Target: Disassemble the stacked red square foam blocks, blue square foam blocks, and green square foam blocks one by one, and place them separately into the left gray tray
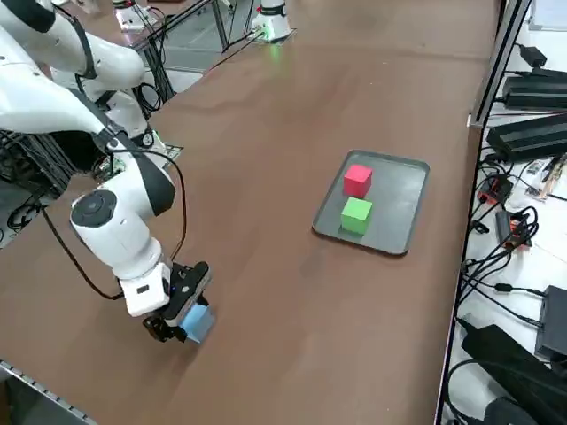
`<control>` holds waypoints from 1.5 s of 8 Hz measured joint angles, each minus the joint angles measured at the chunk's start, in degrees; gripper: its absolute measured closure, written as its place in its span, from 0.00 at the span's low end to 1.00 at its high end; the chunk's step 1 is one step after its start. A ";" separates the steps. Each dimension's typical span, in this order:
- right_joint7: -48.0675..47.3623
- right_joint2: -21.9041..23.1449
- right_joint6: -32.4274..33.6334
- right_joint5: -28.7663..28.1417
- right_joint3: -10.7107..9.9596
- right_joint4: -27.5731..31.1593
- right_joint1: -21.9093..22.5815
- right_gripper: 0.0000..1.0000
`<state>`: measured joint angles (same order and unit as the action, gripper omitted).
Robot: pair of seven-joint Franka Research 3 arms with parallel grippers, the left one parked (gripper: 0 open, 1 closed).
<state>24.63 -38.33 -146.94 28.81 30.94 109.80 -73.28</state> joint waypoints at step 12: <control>-18.12 11.86 26.88 2.49 23.61 -2.27 0.96 0.20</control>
<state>6.51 -26.47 -120.06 31.30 54.55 107.53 -72.32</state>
